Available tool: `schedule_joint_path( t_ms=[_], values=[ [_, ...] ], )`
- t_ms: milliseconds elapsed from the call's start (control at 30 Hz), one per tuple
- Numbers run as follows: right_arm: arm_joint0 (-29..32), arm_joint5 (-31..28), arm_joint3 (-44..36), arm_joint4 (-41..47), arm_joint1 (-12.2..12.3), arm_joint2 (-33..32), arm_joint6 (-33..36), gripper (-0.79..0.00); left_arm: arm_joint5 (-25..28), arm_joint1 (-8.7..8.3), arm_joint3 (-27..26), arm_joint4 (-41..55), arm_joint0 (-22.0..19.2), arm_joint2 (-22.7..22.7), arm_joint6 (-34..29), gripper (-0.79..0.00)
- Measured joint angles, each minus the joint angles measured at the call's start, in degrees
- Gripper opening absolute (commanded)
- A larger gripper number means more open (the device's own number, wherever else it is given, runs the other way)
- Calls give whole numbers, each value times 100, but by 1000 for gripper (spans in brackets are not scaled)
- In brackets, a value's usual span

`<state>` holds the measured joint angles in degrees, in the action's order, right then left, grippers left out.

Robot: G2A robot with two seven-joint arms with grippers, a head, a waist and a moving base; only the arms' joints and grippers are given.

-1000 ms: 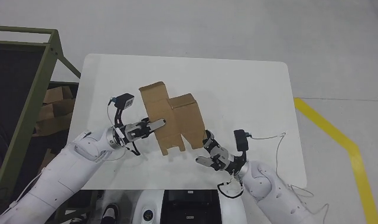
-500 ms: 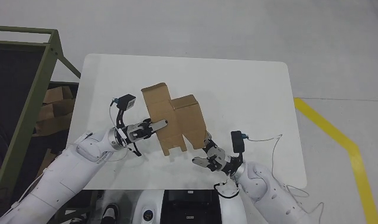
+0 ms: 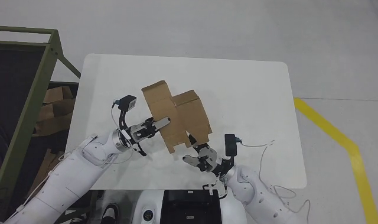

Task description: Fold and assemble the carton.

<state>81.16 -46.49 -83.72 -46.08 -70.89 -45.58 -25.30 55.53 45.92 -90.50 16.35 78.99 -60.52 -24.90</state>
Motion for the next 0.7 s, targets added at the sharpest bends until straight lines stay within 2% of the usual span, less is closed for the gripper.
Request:
schedule_joint_path(
  t_ms=[267,400,700],
  values=[
    [-80,148,225,-337,-160,182,-689,-449,18,68,27,-76,29,-35,43,-785],
    [-167,70,348,-271,-221,252,-711,-459,3,101,43,-96,9,-40,16,-785],
    [-250,9,484,-233,-318,273,-837,-548,62,166,85,-101,3,-63,-35,-785]
  ],
)
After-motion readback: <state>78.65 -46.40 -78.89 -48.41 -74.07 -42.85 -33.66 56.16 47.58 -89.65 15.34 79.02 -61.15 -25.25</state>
